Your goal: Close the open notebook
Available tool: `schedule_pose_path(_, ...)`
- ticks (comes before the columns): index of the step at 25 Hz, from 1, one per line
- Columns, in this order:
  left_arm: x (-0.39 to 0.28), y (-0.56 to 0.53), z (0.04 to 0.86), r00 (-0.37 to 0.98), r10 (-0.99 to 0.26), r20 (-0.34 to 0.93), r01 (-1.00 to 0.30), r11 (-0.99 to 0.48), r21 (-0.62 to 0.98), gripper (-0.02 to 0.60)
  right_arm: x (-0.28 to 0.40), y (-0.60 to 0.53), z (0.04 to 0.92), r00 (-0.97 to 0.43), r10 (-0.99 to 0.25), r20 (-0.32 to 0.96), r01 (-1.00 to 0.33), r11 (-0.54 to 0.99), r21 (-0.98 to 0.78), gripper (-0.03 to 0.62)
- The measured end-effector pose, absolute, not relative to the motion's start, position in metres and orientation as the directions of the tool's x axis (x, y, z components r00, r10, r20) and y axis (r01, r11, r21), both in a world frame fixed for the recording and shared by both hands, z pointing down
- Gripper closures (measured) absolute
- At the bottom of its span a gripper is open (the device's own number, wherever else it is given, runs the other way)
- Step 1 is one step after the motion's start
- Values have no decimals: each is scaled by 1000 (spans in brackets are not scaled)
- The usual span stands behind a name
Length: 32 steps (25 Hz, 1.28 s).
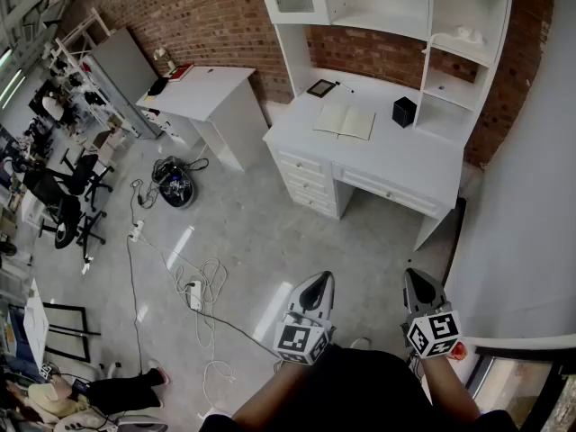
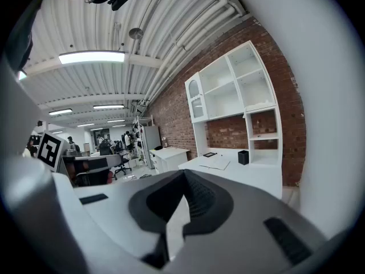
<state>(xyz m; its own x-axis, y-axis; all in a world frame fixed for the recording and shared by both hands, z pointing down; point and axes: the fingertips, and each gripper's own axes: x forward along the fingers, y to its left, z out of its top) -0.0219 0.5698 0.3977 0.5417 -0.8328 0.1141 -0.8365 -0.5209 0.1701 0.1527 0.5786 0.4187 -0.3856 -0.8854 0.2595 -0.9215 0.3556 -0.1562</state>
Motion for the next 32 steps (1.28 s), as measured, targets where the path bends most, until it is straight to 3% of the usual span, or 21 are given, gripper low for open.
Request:
schedule_pose_path(14, -12, 591, 409, 520, -847, 109, -849, -499, 172, 571, 158, 593, 427, -425, -872, 243, -903, 389, -183, 597)
schedule_pose_path(21, -21, 597, 408, 474, -874, 109, -878, -459, 137, 566, 177, 593, 431, -307, -911, 276, -950, 276, -147, 594)
schedule_pose_path(23, -25, 596, 407, 466, -878, 108, -882, -450, 140, 466, 178, 591, 429, -299, -913, 278, -952, 267, -146, 451)
schedule_pose_path(24, -28, 595, 407, 465, -879, 107, -882, -448, 147, 423, 179, 590, 429, -300, -913, 277, -952, 268, -147, 414)
schedule_pose_path(28, -33, 595, 412, 463, -880, 106, -882, -446, 150, 344, 179, 596, 435, -314, -907, 279, -947, 280, -156, 365)
schedule_pose_path(32, -35, 596, 419, 462, -880, 112, -883, -445, 146, 327, 180, 600, 445, -325, -902, 285, -943, 285, -174, 350)
